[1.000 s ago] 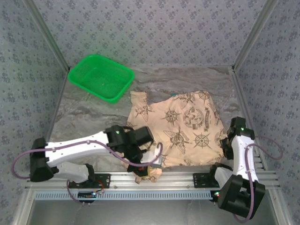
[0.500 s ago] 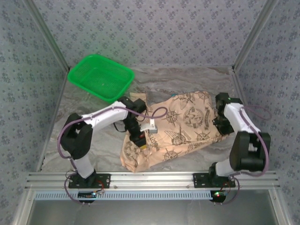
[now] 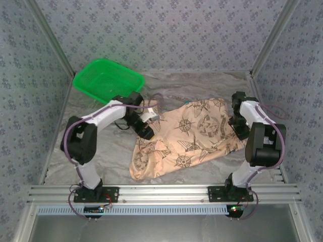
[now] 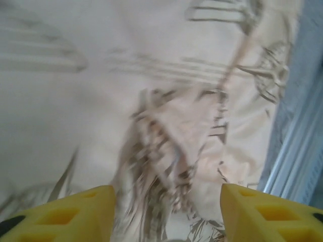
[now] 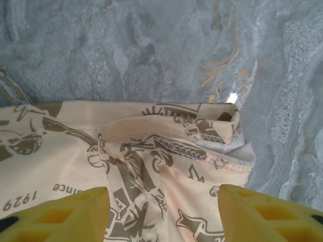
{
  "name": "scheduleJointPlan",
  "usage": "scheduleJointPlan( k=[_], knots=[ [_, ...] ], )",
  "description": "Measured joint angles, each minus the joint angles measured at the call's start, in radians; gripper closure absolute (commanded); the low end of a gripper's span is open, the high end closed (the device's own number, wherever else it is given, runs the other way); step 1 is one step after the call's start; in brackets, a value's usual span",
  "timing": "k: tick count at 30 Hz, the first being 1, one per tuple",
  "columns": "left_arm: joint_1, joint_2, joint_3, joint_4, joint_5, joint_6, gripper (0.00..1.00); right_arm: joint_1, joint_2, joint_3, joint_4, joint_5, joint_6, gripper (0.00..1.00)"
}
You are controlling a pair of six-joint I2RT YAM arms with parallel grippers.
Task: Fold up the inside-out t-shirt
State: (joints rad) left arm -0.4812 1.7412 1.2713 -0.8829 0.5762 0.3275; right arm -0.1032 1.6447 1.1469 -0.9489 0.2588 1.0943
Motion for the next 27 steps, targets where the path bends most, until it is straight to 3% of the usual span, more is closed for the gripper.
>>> scheduleJointPlan(
  k=[4, 9, 11, 13, 15, 20, 23, 25, 27],
  knots=[
    [0.002, -0.217, -0.133, 0.050, -0.042, -0.275, 0.38, 0.009, -0.121, -0.055, -0.021, -0.010, -0.070, 0.32],
    [-0.176, -0.373, -0.312, 0.109, -0.042, -0.581, 0.37, 0.090, -0.255, -0.154, -0.060, -0.015, -0.146, 0.35],
    [-0.240, -0.368, -0.393, 0.133, -0.053, -0.688, 0.37, 0.121, -0.291, -0.214, -0.057, -0.046, -0.177, 0.43],
    [-0.266, -0.356, -0.475, 0.137, -0.084, -0.809, 0.39, 0.132, -0.307, -0.280, -0.037, -0.098, -0.212, 0.60],
    [-0.259, -0.341, -0.518, 0.122, -0.129, -0.900, 0.43, 0.139, -0.307, -0.332, -0.013, -0.130, -0.220, 0.65],
    [-0.232, -0.303, -0.577, 0.145, -0.227, -1.074, 0.50, 0.140, -0.302, -0.411, 0.061, -0.151, -0.214, 0.65],
    [-0.203, -0.262, -0.571, 0.133, -0.226, -1.137, 0.64, 0.131, -0.275, -0.426, 0.119, -0.146, -0.193, 0.58],
    [-0.182, -0.239, -0.563, 0.109, -0.231, -1.167, 0.80, 0.125, -0.259, -0.434, 0.147, -0.143, -0.166, 0.61],
    [-0.158, -0.235, -0.558, 0.093, -0.229, -1.169, 0.82, 0.125, -0.250, -0.442, 0.149, -0.142, -0.135, 0.64]
  ],
)
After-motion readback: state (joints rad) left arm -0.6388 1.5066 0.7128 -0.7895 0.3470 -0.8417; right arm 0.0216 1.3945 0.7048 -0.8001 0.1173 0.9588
